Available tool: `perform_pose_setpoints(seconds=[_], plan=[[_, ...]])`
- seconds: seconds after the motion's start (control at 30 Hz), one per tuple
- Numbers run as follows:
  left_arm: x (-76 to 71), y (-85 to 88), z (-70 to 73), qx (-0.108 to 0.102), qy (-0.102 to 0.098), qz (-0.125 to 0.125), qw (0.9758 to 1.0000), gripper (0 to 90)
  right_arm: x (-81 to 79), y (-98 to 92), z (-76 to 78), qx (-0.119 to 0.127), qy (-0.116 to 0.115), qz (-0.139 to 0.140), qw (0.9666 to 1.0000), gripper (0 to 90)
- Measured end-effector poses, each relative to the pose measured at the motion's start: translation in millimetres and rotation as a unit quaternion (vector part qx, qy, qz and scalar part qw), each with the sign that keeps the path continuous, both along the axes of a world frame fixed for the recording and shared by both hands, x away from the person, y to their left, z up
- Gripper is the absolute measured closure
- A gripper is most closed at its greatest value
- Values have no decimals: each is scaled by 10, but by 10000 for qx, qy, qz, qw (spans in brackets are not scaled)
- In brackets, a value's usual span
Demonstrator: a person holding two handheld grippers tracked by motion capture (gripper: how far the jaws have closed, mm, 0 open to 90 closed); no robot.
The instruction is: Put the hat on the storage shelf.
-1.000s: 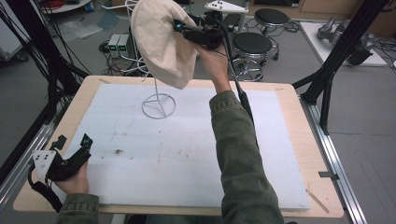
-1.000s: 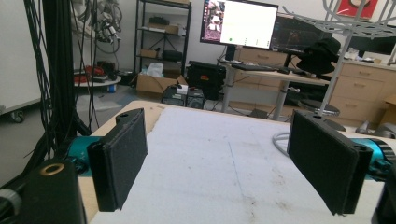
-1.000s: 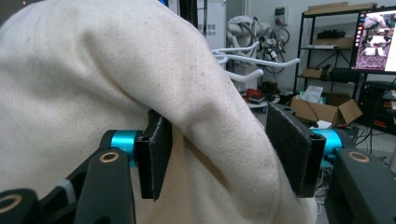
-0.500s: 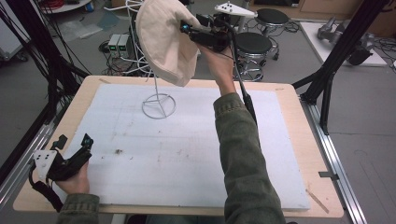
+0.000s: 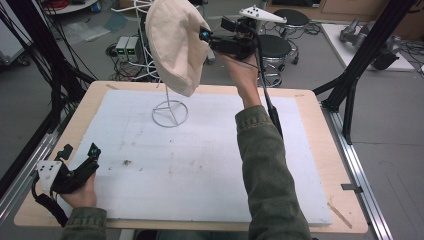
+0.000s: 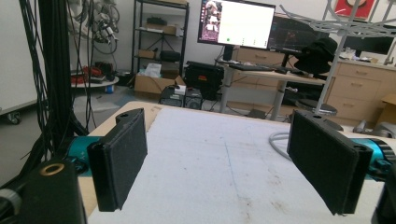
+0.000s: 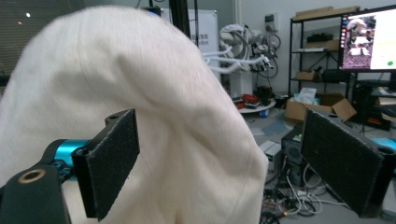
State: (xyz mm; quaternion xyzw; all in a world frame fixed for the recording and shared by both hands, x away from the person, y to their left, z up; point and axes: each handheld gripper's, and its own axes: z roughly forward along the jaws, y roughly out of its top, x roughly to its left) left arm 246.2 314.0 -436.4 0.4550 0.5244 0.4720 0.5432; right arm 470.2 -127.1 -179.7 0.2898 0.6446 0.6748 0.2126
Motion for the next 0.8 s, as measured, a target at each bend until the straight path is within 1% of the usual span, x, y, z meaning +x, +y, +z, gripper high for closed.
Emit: perform_pose_setpoints(seconds=[0.1,0.13,0.17,0.2,0.23,0.3,0.4,0.43,0.47,0.53,0.57,0.67,0.7,0.77,0.8], plan=[[-1,-7,2,0,-4,-13,10000,203,-35,-33,-51,-30,-6,-152,9999,104],[-1,-8,3,9,-4,-13,10000,203,-35,-33,-51,-30,-6,-152,9999,104],[2,-7,2,16,9,-26,10000,203,-93,-62,-100,63,-142,-311,9994,103],[6,-8,1,-1,8,-30,10000,203,-113,-74,-118,67,-188,-344,9992,103],[10,-10,0,-14,8,-35,10000,203,-138,-85,-133,31,-171,-378,9991,86],[15,-15,0,-26,8,-56,10000,203,-191,-104,-170,-76,-211,-556,9982,33],[17,-24,1,-3,0,-79,10000,203,-291,-158,-231,-186,-280,-797,9962,33],[17,-24,1,-3,0,-79,10000,203,-291,-158,-231,-186,-280,-797,9962,33],[17,-26,2,-1,12,-88,10000,203,-326,-182,-256,-219,-266,-862,9957,33],[14,-36,6,-18,2,-100,9999,203,-419,-267,-330,-343,-254,-1070,9933,25],[14,-36,6,-18,2,-100,9999,203,-442,-295,-345,-408,-130,-1135,9926,18],[9,-48,6,0,-13,-123,9999,202,-524,-387,-421,-429,-191,-1284,9906,18],[10,-48,3,-16,-2,-128,9999,202,-545,-416,-442,-450,-148,-1304,9903,19],[10,-45,-2,-42,7,-118,9999,202,-590,-475,-493,-470,-168,-1356,9895,19],[10,-45,-2,-42,7,-118,9999,201,-608,-503,-513,-478,-121,-1372,9893,19]])
